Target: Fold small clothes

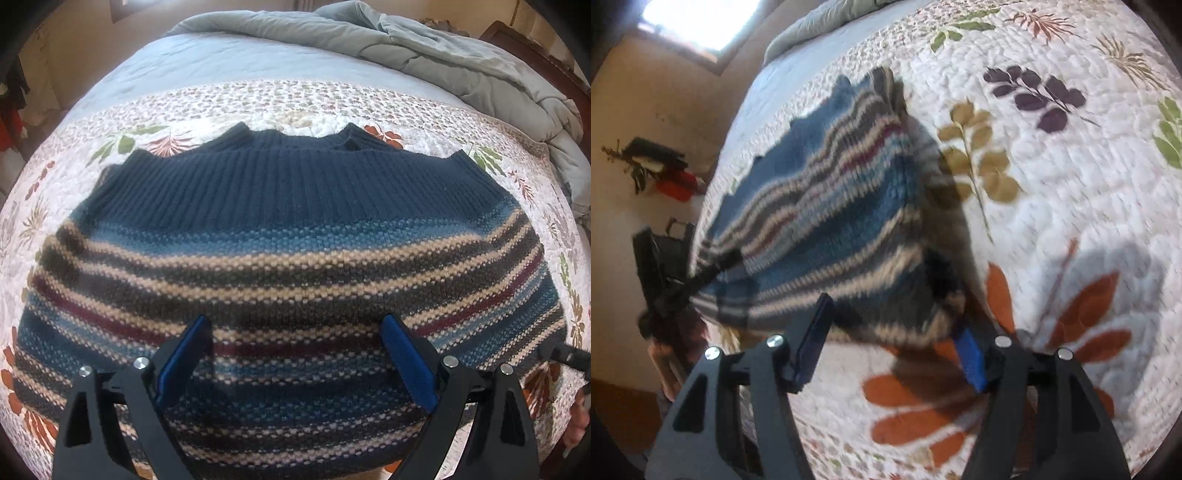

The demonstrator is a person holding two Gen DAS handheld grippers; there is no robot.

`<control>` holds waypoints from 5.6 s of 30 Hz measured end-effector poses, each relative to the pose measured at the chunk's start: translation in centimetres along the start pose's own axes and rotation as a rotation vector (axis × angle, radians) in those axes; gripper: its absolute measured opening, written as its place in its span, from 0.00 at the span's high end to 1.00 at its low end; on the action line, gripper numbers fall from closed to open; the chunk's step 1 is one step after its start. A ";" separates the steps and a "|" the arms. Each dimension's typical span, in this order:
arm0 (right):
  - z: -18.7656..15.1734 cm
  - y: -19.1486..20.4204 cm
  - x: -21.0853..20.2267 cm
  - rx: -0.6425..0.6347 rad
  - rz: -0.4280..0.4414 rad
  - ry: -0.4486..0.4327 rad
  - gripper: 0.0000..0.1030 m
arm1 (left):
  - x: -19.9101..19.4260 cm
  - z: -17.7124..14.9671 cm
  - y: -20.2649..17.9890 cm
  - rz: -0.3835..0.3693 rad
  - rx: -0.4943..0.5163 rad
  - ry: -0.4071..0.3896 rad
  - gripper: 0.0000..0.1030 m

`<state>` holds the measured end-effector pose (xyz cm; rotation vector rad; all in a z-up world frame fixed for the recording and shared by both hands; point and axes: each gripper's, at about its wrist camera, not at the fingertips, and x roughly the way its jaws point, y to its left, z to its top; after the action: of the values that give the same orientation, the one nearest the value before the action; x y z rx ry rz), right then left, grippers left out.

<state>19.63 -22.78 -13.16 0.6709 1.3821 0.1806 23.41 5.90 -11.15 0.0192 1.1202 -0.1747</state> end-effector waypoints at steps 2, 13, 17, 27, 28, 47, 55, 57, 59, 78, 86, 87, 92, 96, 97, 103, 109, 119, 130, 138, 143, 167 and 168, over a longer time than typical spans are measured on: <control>0.6 0.0 0.0 0.035 0.050 -0.004 0.35 | 0.1 0.2 0.0 -0.004 -0.005 -0.002 0.08; 4.1 -0.6 2.1 0.085 0.079 0.006 0.34 | 0.7 1.3 -0.1 0.001 0.020 -0.013 0.08; 5.2 0.2 2.6 0.062 0.096 0.015 0.34 | 1.1 1.3 -0.3 0.014 0.033 -0.013 0.06; 6.3 2.3 3.5 -0.029 0.083 0.051 0.74 | 1.0 1.2 -0.2 0.002 0.042 -0.007 0.06; 6.1 2.2 3.3 -0.030 0.087 0.050 0.75 | 1.0 1.2 -0.2 0.003 0.043 -0.007 0.06; 4.3 0.4 -1.1 -0.015 0.144 0.016 0.89 | 0.4 0.9 0.1 -0.073 0.020 0.029 0.06; 5.9 0.2 0.4 -0.072 0.040 0.011 0.54 | -0.2 1.9 1.1 -0.065 0.008 0.017 0.06; 7.2 0.4 0.1 -0.073 0.033 0.003 0.49 | -0.9 2.4 2.0 -0.052 0.002 0.007 0.06; 8.5 0.7 -0.1 -0.088 0.034 0.003 0.40 | -2.0 3.3 3.7 -0.022 0.012 -0.013 0.06; 13.7 2.9 7.3 -0.176 -0.029 0.168 0.31 | 1.1 4.7 22.2 0.035 -0.120 0.114 0.06; 13.2 3.1 6.8 -0.196 0.041 0.169 0.67 | 3.1 4.9 20.9 -0.123 -0.115 0.179 0.23; 13.2 3.1 6.7 -0.194 0.049 0.164 0.70 | 3.1 4.9 20.8 -0.138 -0.119 0.181 0.42; 12.5 3.6 5.4 -0.218 0.055 0.114 0.73 | 2.4 5.2 19.5 -0.130 -0.130 0.178 0.76; 12.1 3.6 4.3 -0.187 0.105 0.092 0.75 | 1.2 5.3 18.5 -0.086 -0.122 0.143 0.80; 12.1 3.8 4.2 -0.182 0.109 0.088 0.75 | 0.8 5.2 18.5 -0.089 -0.136 0.134 0.81; 11.9 4.6 2.2 -0.154 0.159 0.078 0.76 | -2.5 5.4 18.2 -0.128 -0.146 0.087 0.82; 11.6 4.3 -0.3 -0.074 0.173 0.121 0.77 | -4.7 5.2 16.8 -0.158 -0.140 0.117 0.82; 9.2 -1.9 -2.4 0.037 0.077 0.200 0.76 | -3.3 0.8 10.7 -0.127 -0.020 0.187 0.81; 7.8 -0.3 -6.0 -0.132 -0.142 -0.002 0.37 | -6.9 0.5 9.3 0.156 0.022 0.019 0.31; 0.5 -2.8 -11.6 -0.047 -0.151 -0.044 0.36 | -9.5 -1.0 3.8 0.032 0.043 -0.073 0.29; -4.6 -4.0 -11.1 -0.018 -0.111 0.006 0.28 | -7.6 -2.3 -0.7 -0.023 0.095 -0.048 0.28; -5.0 -6.0 -5.8 0.077 0.065 0.138 0.80 | -3.9 -4.5 -5.6 -0.027 0.133 -0.029 0.19; -5.0 -5.7 -6.3 0.075 0.079 0.134 0.80 | -3.9 -4.5 -5.6 -0.026 0.133 -0.029 0.19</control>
<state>12.10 -28.85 -11.10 0.7881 1.4975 0.2412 16.89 1.38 -9.19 0.1199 1.0788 -0.2720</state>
